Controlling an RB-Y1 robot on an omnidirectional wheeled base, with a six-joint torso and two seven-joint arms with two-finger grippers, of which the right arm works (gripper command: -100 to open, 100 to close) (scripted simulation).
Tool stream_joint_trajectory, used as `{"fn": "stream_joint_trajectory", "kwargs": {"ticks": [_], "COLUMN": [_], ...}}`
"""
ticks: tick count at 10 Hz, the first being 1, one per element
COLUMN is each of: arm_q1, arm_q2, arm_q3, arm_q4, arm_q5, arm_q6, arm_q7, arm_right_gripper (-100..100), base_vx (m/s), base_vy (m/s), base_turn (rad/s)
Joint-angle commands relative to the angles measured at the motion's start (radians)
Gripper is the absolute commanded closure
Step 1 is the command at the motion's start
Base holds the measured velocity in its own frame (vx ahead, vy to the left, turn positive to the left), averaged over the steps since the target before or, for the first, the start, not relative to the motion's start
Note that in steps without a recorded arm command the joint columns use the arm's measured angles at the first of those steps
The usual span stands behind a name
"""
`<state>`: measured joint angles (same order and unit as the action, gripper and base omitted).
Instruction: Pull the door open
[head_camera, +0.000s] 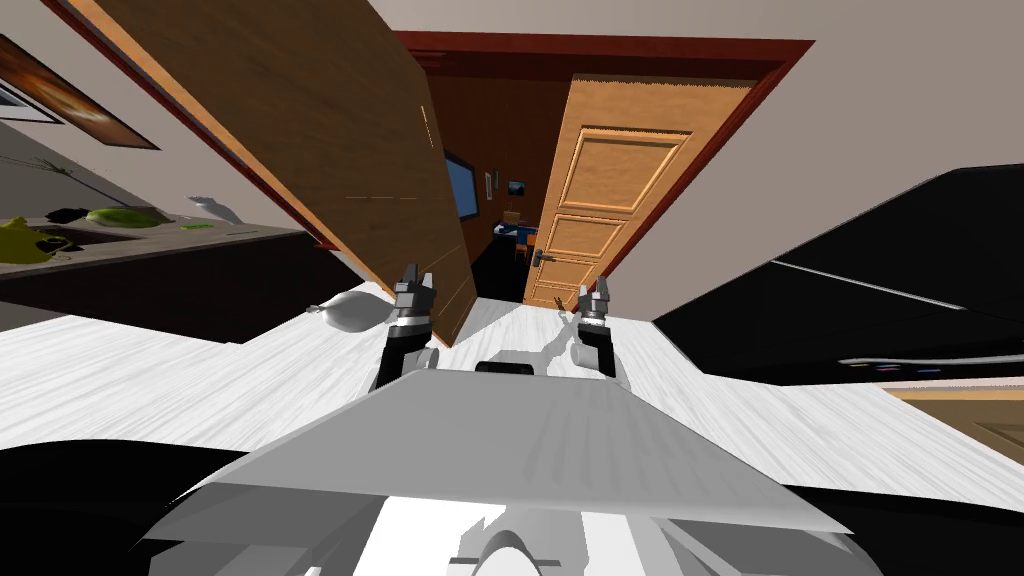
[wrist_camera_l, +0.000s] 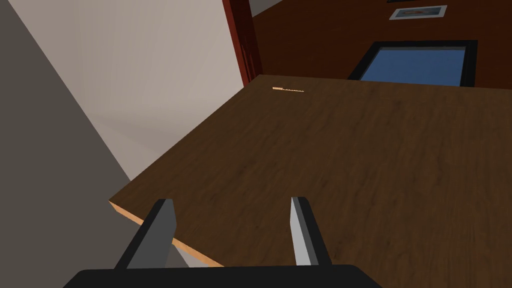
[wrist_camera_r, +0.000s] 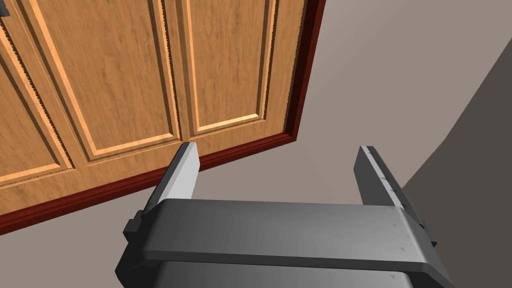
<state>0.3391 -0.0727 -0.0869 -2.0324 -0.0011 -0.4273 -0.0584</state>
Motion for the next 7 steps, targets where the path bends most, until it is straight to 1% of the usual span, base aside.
{"fn": "stream_joint_trajectory", "kwargs": {"ticks": [1,7], "arm_q1": [-0.021,-0.1], "arm_q2": [-0.007,-0.044], "arm_q3": [-0.002,-0.017], "arm_q4": [0.043,0.2], "arm_q5": [0.01,0.045], "arm_q6": [-0.006,-0.019], "arm_q7": [-0.014,-0.071], "arm_right_gripper": [-100,-100], "base_vx": [0.102,0.098], "base_vy": [0.017,0.019], "base_turn": [-0.008,-0.007]}}
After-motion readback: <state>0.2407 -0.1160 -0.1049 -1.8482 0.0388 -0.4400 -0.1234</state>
